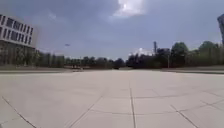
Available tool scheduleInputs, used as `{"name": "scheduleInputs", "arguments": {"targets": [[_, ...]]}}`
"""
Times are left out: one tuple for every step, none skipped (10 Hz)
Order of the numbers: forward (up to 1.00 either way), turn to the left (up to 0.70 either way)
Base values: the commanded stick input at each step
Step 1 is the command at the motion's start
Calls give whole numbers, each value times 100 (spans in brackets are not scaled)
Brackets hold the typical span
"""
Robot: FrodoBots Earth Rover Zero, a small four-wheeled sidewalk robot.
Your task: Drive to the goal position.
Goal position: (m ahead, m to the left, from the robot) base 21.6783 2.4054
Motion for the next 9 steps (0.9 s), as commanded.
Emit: {"name": "scheduleInputs", "arguments": {"targets": [[70, 0], [70, 0], [70, 0], [70, -24], [70, -35], [70, -17], [70, 0], [70, 0], [70, 0]]}}
